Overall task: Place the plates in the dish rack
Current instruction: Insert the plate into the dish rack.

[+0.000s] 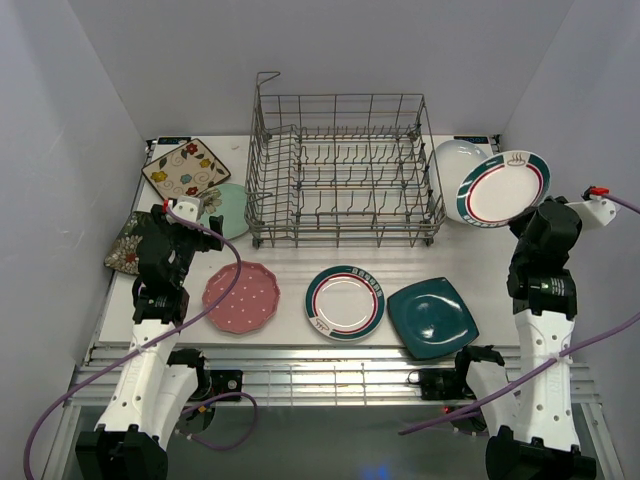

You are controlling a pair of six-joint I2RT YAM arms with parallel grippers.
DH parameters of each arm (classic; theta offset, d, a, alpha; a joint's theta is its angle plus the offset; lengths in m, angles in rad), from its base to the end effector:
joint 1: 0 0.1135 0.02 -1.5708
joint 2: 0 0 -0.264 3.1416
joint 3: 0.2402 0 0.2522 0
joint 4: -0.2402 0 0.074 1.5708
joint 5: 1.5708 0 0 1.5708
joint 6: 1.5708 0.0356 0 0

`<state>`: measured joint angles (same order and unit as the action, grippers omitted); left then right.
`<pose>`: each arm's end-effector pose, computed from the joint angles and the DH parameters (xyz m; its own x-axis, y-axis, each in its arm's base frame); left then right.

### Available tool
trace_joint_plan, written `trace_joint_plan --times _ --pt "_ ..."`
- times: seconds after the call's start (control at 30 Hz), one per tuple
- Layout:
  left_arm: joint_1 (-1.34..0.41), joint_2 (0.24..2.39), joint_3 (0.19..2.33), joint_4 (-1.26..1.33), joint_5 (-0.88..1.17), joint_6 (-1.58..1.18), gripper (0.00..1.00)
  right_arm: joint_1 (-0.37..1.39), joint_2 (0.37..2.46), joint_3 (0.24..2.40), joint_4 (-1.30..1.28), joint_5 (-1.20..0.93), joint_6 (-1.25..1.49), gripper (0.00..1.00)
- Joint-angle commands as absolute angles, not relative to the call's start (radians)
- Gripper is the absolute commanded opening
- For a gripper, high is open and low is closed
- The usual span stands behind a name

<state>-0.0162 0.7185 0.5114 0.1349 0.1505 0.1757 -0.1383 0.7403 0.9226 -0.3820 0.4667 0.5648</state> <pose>0.1821 -0.0083 0.2877 -0.0421 0.1735 -0.9839 0.1756 0.9708 0.1637 0.1551 -0.0378 0.3740 0.1337 0.4640 -0.8757 0.5781 0.6812 0.4492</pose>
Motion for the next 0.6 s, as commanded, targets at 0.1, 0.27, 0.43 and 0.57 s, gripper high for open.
trace_joint_plan --times 0.1,0.27,0.43,0.57 --pt "-0.015 0.750 0.558 0.120 0.175 0.163 0.98 -0.141 0.771 1.029 -0.221 0.330 0.531 0.08" --pt "-0.015 0.770 0.578 0.106 0.196 0.152 0.98 -0.138 0.808 1.026 -0.163 0.244 0.511 0.08" --pt "-0.015 0.767 0.563 0.123 0.175 0.161 0.98 -0.135 0.822 1.025 -0.107 0.187 0.485 0.08" --pt "-0.015 0.767 0.565 0.126 0.169 0.161 0.98 -0.130 0.862 1.057 -0.087 0.132 0.489 0.08"
